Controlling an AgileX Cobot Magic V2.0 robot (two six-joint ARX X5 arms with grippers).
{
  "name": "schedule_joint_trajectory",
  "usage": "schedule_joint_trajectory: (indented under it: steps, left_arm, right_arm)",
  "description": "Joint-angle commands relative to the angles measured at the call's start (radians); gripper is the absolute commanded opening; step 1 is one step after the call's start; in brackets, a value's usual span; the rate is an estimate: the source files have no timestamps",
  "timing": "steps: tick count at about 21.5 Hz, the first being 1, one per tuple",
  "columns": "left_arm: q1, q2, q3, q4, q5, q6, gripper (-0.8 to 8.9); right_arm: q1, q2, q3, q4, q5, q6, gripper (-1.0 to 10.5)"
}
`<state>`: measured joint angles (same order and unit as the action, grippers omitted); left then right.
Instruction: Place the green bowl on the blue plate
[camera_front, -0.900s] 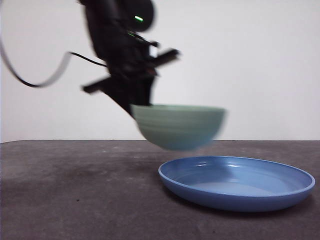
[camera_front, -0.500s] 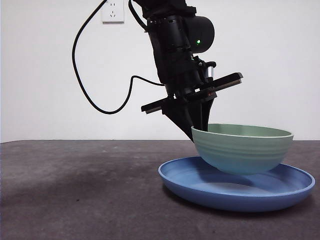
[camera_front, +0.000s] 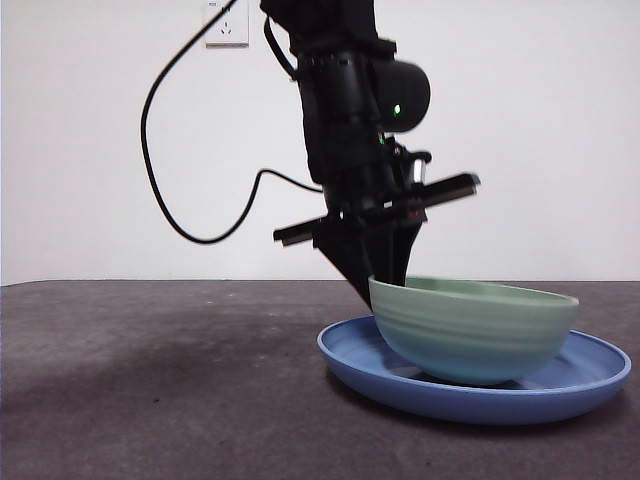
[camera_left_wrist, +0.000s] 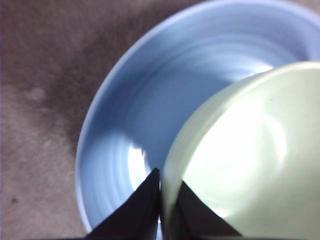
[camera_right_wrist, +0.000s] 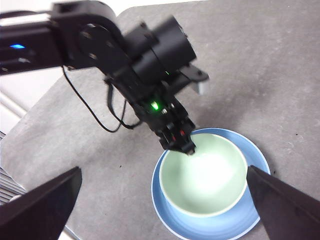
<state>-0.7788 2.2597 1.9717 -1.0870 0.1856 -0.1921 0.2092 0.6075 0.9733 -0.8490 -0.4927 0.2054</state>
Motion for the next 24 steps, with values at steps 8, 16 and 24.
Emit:
schedule_joint_trajectory:
  steps: [8, 16, 24]
  left_arm:
    - [0.001, 0.042, 0.05, -0.006, -0.002, 0.019, 2.85]
    - [0.003, -0.005, 0.297, -0.273, -0.002, 0.111, 4.77]
    - [0.066, -0.314, 0.261, -0.362, -0.002, 0.166, 4.78]
  right_arm:
    - [0.003, 0.005, 0.016, 0.007, 0.004, -0.012, 5.6]
    - [0.003, 0.005, 0.016, 0.006, 0.003, -0.011, 5.6]
    - [0.003, 0.005, 0.016, 0.002, 0.005, -0.008, 5.6]
